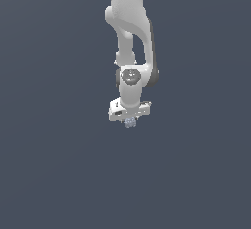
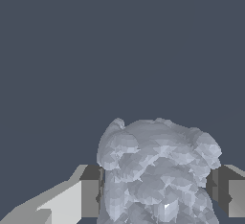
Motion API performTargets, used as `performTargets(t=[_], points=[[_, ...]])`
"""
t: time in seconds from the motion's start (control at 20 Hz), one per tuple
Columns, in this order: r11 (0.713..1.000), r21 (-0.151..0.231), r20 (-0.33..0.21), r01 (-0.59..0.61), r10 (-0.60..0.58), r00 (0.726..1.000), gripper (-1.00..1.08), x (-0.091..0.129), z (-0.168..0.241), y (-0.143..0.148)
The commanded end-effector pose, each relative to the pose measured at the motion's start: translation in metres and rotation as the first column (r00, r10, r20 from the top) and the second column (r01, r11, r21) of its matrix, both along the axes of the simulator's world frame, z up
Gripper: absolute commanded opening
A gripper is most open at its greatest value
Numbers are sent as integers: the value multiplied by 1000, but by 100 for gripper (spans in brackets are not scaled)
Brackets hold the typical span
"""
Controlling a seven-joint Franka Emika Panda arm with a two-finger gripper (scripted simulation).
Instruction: Pick up the object and move it to a goal position.
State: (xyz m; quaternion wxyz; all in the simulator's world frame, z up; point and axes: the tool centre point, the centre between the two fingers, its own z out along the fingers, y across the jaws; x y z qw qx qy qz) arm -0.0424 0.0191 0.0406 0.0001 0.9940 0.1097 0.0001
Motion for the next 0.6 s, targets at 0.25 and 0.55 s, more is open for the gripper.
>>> performTargets(t=[0.25,0.55], points=[[1000,0,0,-1,1,1000,-100,0,1,1],[1000,0,0,-1,1,1000,-100,0,18,4]])
